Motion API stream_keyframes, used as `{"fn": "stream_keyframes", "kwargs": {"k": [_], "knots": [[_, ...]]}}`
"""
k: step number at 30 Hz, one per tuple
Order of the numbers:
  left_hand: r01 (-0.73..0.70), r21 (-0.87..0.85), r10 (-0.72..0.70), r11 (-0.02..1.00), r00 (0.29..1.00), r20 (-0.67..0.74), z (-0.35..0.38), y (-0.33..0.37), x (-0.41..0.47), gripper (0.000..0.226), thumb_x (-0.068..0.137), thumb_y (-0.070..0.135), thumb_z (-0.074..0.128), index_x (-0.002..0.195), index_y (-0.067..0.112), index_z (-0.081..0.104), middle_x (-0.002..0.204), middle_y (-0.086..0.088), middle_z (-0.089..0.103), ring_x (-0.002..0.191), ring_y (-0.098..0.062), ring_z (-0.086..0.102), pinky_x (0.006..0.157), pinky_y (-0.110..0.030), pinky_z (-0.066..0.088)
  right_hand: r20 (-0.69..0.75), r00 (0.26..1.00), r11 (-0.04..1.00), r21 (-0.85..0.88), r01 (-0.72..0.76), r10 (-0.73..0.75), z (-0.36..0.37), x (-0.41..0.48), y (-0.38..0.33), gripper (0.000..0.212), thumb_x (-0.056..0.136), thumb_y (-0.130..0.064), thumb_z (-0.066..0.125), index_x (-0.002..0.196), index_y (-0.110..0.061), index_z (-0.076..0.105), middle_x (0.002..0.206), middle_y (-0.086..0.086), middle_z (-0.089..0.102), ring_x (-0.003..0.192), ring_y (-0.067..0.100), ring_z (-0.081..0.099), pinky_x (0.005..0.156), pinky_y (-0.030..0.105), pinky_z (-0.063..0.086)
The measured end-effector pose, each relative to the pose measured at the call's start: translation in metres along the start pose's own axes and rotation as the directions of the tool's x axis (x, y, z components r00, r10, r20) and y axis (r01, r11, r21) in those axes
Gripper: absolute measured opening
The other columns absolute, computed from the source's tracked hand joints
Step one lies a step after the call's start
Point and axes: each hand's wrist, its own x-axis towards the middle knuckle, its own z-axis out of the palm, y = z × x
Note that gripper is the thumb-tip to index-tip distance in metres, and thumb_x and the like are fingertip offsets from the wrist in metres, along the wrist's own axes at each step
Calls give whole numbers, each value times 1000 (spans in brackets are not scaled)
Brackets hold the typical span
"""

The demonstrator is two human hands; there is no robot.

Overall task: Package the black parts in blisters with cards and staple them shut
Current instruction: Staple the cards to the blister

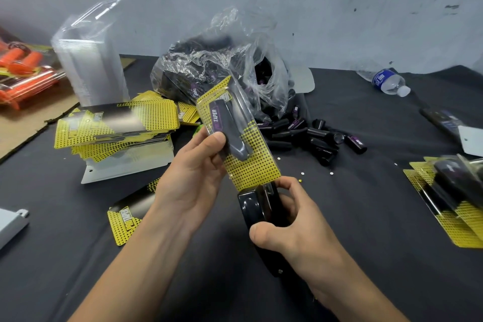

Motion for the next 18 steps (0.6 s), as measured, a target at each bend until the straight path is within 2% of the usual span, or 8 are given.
{"fn": "stream_keyframes", "kwargs": {"k": [3, 6, 9, 12, 14, 16, 18], "knots": [[14, -2, -15, 1000, 999, -37, 2, 1, 0, 34, 82, 11, 64, 115, 12, 69, 104, -7, 72, 90, -19, 67, 103, -41, 46, 8, 1000, 1000, -11, 25, -25, 0, -1, 0, 62, 53, -31, 80, 110, -46, 60, 107, -5, 75, 96, 22, 73, 77, 38, 64], [13, 11, -13, 1000, 1000, -25, 1, 2, -1, 30, 84, 10, 66, 114, 13, 70, 106, -7, 73, 91, -19, 68, 100, -39, 49, 30, 998, 998, 42, 46, -47, -4, -1, 1, 68, 54, -27, 81, 117, -41, 61, 113, -2, 75, 101, 22, 72, 81, 35, 61], [-5, 25, 6, 1000, 1000, -22, 1, 0, 0, 31, 84, 9, 67, 115, 13, 71, 109, -8, 74, 93, -19, 70, 95, -37, 54, 144, 989, 987, 163, -2, -22, -11, 2, 0, 72, 56, -21, 80, 127, -26, 63, 120, 6, 72, 103, 22, 67, 85, 38, 56], [-50, 42, 54, 998, 995, -88, 4, 0, 0, 34, 82, 12, 66, 116, 12, 71, 115, -10, 70, 102, -22, 65, 105, -41, 47, 287, 958, 966, 252, -64, -12, -22, 5, -3, 80, 58, -16, 79, 135, -13, 58, 123, 10, 67, 109, 19, 63, 87, 27, 52], [-82, 44, 87, 996, 988, -124, 4, 0, 0, 35, 81, 11, 67, 116, 11, 70, 113, -9, 71, 104, -22, 64, 106, -39, 47, 351, 936, 950, 296, -102, -10, -28, 6, -4, 85, 58, -12, 78, 140, -9, 55, 128, 12, 65, 115, 21, 62, 92, 27, 53], [-95, 57, 101, 994, 988, -114, 5, 1, -1, 38, 81, 10, 68, 119, 9, 69, 109, -6, 74, 99, -19, 69, 99, -36, 52, 377, 926, 936, 331, -118, -17, -31, 7, -3, 87, 58, -9, 77, 142, -9, 54, 131, 13, 64, 116, 23, 61, 95, 31, 52], [-95, 70, 104, 993, 986, -130, 8, 2, -3, 54, 79, 10, 70, 131, 2, 63, 114, -11, 74, 101, -22, 70, 100, -40, 53, 396, 918, 928, 348, -129, -21, -32, 8, -2, 90, 57, -5, 77, 144, -9, 52, 132, 14, 62, 118, 25, 60, 96, 32, 52]]}}
